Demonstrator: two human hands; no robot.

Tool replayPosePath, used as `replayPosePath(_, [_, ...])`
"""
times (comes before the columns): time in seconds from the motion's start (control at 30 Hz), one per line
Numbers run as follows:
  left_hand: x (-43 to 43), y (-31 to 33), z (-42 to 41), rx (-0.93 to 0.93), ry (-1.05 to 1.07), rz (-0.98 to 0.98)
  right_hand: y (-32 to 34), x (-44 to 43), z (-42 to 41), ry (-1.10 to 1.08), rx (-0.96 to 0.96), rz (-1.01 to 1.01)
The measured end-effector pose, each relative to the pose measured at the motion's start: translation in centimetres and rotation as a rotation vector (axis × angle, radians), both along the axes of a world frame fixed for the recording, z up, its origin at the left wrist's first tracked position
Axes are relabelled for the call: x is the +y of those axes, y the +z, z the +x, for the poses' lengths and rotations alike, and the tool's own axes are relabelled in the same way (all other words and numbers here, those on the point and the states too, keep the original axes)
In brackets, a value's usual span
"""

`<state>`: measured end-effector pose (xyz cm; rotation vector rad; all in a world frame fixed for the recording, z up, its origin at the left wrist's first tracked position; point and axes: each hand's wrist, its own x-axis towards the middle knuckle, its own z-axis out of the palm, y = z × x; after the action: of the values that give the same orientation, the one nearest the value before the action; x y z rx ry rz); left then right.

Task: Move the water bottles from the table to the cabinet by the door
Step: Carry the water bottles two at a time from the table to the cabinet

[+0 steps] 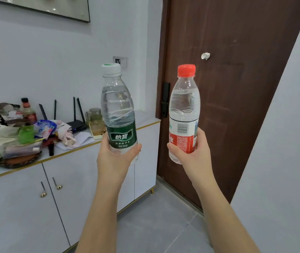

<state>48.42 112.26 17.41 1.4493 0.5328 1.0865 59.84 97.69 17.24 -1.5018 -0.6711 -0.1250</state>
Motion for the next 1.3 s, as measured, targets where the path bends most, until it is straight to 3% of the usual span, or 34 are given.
replayPosePath(0.4, [5.0,-0.1,12.8,0.014,0.004,0.030,-1.3,5.7,12.6,0.012,0.021,0.008])
replayPosePath(0.83, [16.5,1.3,30.0,-0.002,-0.083,0.039,0.0,17.3,28.6,-0.006,0.018,0.012])
replayPosePath(1.3, [24.0,-1.1,42.5,0.093,0.005,0.058,-2.1,25.7,41.9,0.062,0.098,0.035])
